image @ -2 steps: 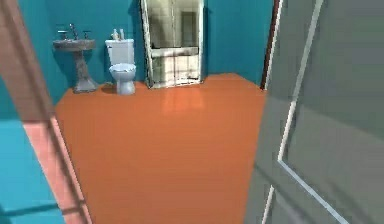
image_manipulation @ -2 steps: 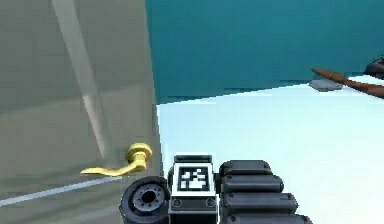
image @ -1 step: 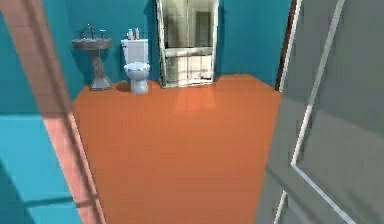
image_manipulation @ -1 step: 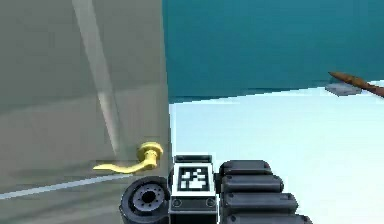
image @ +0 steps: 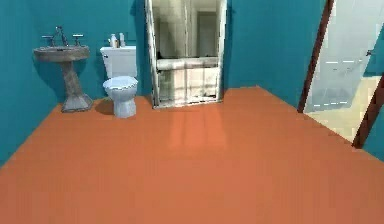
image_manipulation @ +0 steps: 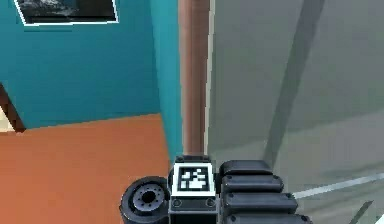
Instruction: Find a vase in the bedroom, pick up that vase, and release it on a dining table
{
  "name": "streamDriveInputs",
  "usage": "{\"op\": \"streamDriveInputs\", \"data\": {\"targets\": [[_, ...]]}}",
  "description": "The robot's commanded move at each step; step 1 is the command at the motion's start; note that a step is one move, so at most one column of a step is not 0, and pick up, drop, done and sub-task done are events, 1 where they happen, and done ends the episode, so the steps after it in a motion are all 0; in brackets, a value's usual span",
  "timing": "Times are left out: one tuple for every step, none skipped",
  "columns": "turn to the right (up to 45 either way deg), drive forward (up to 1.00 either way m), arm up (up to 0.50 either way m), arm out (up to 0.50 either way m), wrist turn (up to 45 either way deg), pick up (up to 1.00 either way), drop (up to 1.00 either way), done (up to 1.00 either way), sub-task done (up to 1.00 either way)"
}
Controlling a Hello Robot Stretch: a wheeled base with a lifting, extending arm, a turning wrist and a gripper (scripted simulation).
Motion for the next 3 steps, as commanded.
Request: {"op": "streamDriveInputs", "data": {"targets": [[-18.0, 0.0, 0.0, 0.0, 0.0, 0.0, 0.0, 0.0, 0.0], [0.0, 0.05, 0.0, 0.0, 0.0, 0.0, 0.0, 0.0, 0.0], [3.0, 0.0, 0.0, 0.0, 0.0, 0.0, 0.0, 0.0, 0.0]]}}
